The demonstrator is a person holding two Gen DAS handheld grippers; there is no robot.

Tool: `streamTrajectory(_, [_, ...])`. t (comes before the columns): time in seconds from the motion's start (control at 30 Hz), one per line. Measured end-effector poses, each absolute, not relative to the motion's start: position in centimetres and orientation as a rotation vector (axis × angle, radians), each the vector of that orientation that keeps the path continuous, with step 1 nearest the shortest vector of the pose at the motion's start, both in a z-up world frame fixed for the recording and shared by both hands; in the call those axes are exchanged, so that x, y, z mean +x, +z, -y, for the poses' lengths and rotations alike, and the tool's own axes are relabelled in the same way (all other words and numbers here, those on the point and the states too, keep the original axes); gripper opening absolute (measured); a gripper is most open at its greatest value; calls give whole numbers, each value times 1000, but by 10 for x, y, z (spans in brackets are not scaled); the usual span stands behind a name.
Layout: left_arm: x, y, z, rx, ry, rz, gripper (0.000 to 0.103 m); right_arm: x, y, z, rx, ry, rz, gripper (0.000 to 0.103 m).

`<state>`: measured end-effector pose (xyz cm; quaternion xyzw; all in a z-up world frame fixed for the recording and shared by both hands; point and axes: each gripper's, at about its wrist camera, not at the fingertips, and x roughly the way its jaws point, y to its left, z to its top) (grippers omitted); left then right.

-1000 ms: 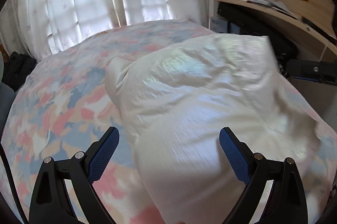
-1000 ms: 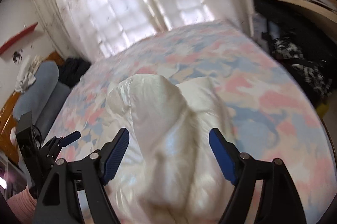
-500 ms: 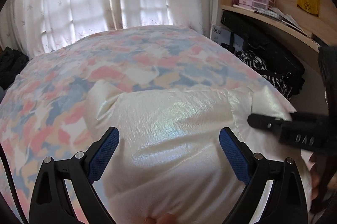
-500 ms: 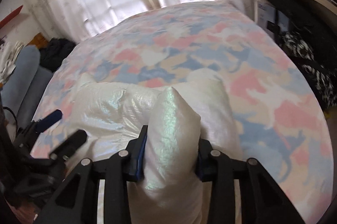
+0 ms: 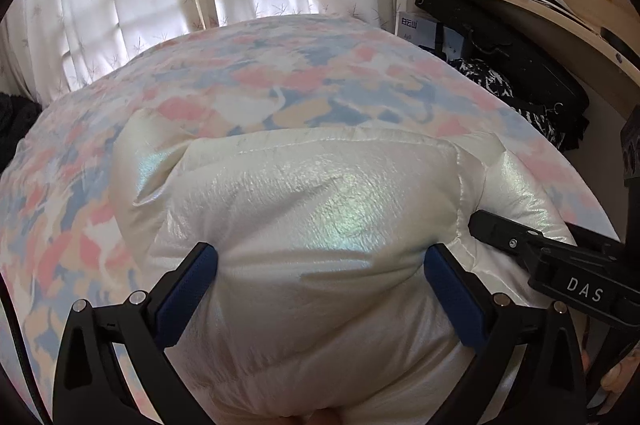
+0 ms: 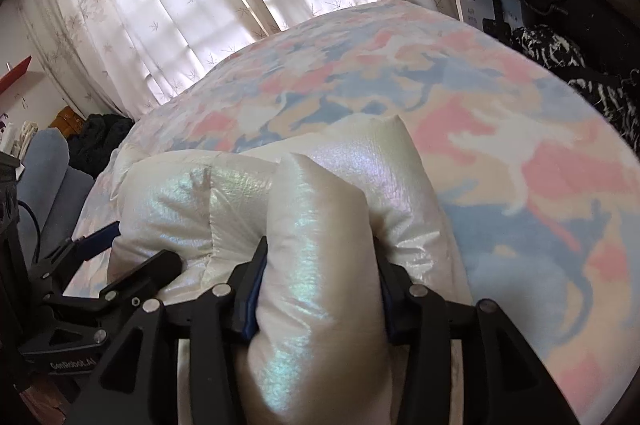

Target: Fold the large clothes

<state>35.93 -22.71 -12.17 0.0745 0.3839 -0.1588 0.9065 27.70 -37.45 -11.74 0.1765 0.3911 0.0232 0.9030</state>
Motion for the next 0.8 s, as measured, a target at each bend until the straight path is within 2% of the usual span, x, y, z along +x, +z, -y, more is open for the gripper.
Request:
streamTrajectory(0.3, [362,-138,211,88,-377,-779,102,279,-139,383,487,104,-765,49])
streamTrajectory(0.8, [367,-150,205,40,-404,-788,102,278,-155,391,562,135,-741,50])
